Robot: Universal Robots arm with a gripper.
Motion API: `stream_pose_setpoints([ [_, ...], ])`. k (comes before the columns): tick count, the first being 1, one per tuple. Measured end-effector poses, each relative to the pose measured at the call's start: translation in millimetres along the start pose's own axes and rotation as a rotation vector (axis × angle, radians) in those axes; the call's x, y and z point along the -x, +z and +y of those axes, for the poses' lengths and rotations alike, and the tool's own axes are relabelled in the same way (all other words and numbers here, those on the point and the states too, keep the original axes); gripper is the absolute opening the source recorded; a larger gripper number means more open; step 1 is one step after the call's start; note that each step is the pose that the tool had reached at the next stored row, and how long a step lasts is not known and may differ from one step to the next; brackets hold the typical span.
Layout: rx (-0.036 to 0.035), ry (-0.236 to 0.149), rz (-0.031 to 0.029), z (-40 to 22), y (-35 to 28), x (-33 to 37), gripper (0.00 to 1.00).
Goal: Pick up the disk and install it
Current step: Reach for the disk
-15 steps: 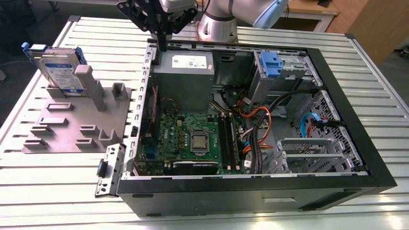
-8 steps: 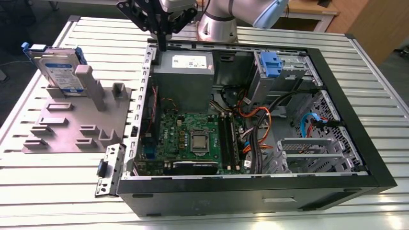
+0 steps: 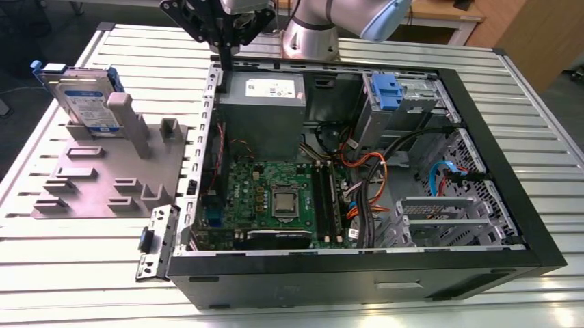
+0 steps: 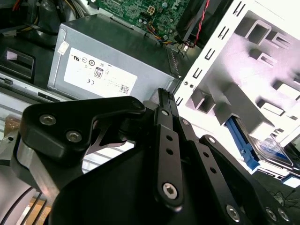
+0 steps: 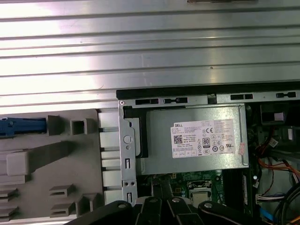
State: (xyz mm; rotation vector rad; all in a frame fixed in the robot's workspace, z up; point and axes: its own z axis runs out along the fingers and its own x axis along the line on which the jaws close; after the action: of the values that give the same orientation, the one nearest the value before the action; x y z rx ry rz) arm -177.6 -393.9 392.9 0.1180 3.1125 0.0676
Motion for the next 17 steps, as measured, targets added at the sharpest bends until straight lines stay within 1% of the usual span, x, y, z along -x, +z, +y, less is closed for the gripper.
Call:
stream_pose_setpoints([
  [4,0.0,0.0,0.0,0.3,0.2,-2.5,0.11],
  [17,0.0001,0.0,0.0,0.5,0.3,-3.3,0.11],
])
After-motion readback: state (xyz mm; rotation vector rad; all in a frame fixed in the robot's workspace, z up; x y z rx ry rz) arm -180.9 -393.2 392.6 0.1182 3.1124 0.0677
